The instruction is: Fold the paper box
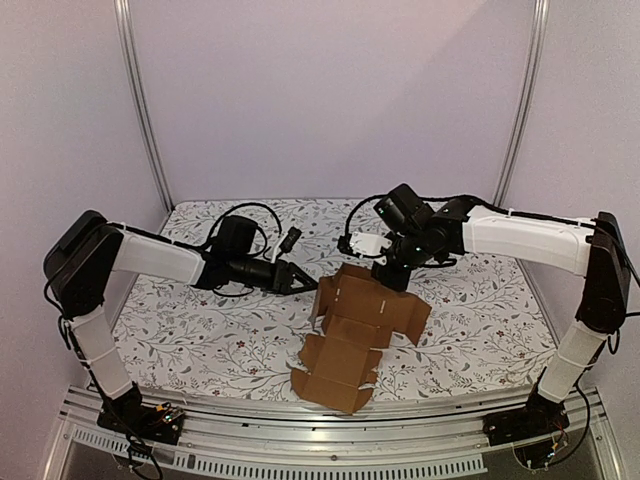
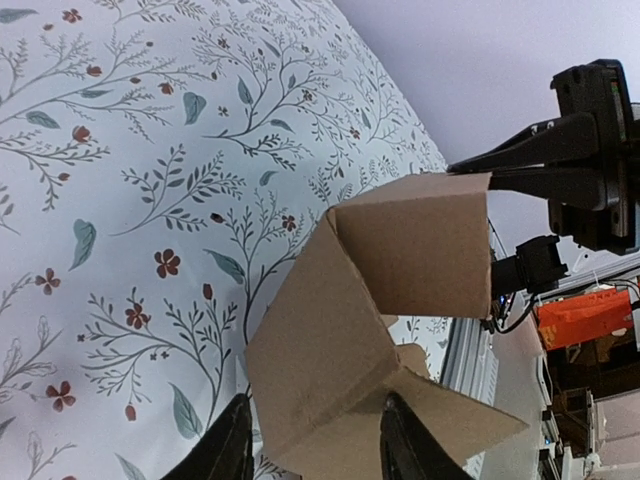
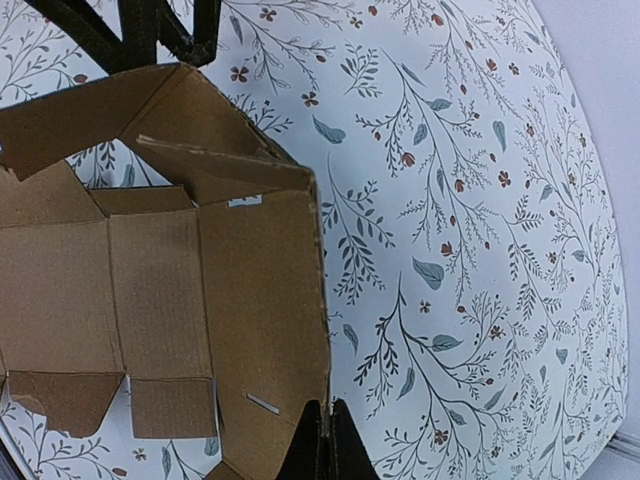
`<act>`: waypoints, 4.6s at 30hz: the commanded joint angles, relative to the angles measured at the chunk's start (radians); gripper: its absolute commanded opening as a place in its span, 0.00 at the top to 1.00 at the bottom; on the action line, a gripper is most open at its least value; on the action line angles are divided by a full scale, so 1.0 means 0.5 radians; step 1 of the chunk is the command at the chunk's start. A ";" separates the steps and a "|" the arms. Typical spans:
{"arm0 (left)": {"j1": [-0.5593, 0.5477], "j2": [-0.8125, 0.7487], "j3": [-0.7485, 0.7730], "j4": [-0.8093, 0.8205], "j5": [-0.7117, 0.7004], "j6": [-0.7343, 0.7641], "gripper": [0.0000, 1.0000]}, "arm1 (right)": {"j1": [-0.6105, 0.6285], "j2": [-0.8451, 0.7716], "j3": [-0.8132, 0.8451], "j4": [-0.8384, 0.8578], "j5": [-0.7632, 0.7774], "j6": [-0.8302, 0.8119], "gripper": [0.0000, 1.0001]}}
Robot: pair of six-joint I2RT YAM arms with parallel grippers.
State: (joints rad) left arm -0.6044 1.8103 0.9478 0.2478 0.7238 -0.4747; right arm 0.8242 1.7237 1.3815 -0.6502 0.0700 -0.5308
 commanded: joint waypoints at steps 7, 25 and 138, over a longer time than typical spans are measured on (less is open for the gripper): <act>-0.082 0.008 -0.019 0.018 0.022 0.068 0.58 | 0.013 0.101 0.078 -0.044 0.018 0.090 1.00; -0.129 0.041 -0.024 0.011 0.065 0.104 0.59 | 0.211 0.080 -0.084 0.188 0.500 0.020 1.00; -0.691 0.131 -0.384 0.811 -1.256 0.303 0.51 | 0.816 0.103 -0.521 0.479 1.463 0.471 1.00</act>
State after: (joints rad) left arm -0.9249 1.8519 0.7486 0.6090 0.0929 -0.3492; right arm 1.2129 1.7752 1.1046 -0.3386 0.8692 -0.3450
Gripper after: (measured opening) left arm 0.483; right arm 0.006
